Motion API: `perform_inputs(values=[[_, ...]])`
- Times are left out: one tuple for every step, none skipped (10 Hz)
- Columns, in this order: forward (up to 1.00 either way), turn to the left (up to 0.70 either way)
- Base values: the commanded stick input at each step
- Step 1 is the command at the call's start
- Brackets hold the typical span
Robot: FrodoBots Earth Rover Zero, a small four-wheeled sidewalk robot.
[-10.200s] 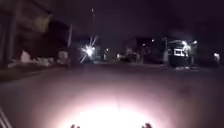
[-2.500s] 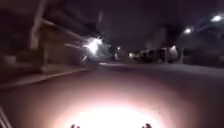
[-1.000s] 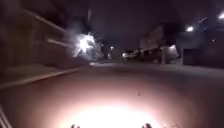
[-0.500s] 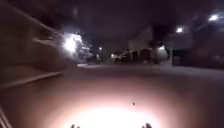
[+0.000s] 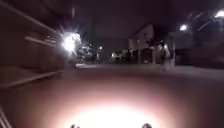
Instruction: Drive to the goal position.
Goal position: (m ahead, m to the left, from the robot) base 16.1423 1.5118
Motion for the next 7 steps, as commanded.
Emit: perform_inputs(values=[[1.0,0.0],[1.0,0.0],[1.0,0.0],[1.0,0.0],[1.0,0.0],[1.0,-0.07],[1.0,-0.16]])
